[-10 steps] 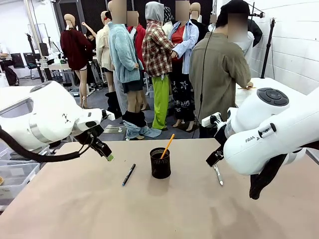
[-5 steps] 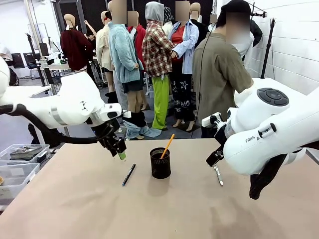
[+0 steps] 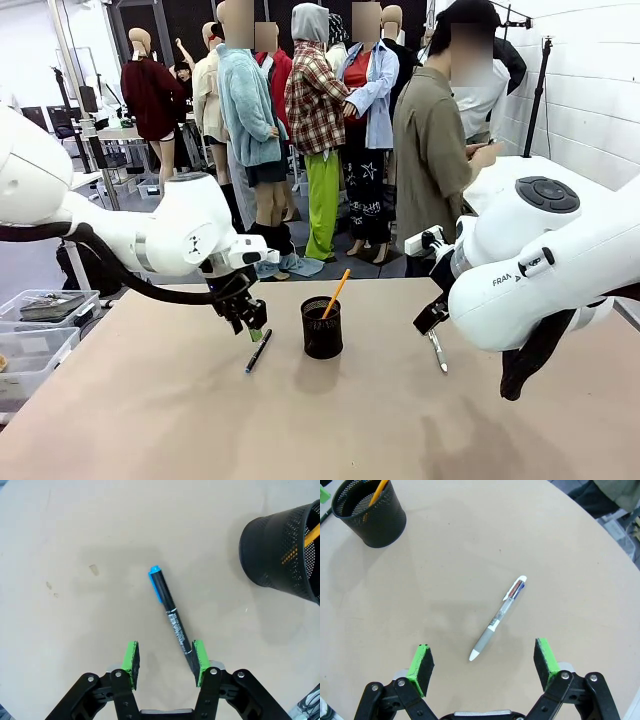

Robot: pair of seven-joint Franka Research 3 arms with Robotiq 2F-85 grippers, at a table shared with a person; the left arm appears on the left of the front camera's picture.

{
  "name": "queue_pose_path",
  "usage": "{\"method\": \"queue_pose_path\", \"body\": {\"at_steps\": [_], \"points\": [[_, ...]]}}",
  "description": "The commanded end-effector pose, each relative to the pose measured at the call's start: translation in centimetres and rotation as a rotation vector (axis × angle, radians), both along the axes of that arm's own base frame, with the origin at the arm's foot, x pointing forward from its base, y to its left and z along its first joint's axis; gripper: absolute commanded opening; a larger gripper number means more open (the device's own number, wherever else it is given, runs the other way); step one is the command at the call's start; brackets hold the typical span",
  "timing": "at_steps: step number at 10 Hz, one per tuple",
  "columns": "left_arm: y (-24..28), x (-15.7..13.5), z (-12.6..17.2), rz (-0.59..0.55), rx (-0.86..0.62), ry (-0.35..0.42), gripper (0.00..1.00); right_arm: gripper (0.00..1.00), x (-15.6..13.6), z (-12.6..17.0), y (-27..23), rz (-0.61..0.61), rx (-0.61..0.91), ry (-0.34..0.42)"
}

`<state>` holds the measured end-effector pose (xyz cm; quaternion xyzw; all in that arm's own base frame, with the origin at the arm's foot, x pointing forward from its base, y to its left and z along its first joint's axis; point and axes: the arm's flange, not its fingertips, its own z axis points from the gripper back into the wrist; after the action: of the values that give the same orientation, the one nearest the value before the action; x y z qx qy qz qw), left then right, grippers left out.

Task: Place the pens into the pen holder.
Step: Pick up a writing instrument from the table and place it into the Pen holder.

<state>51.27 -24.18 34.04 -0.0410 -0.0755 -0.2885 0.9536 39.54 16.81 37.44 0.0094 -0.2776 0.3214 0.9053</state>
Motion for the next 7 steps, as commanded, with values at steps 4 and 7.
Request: {"method": "queue_pose_path", "body": {"at_steps": [4, 7], "points": [[-2.5, 1.0, -2.2, 0.021, 0.047, -0.026, 0.56, 1.00, 0.0, -0.1, 0.0, 0.000, 0.000, 0.001], [-2.6, 1.6, -3.0, 0.042, 0.080, -0.025, 0.56, 1.00, 0.0, -0.1, 0.0, 0.000, 0.000, 0.001]]}}
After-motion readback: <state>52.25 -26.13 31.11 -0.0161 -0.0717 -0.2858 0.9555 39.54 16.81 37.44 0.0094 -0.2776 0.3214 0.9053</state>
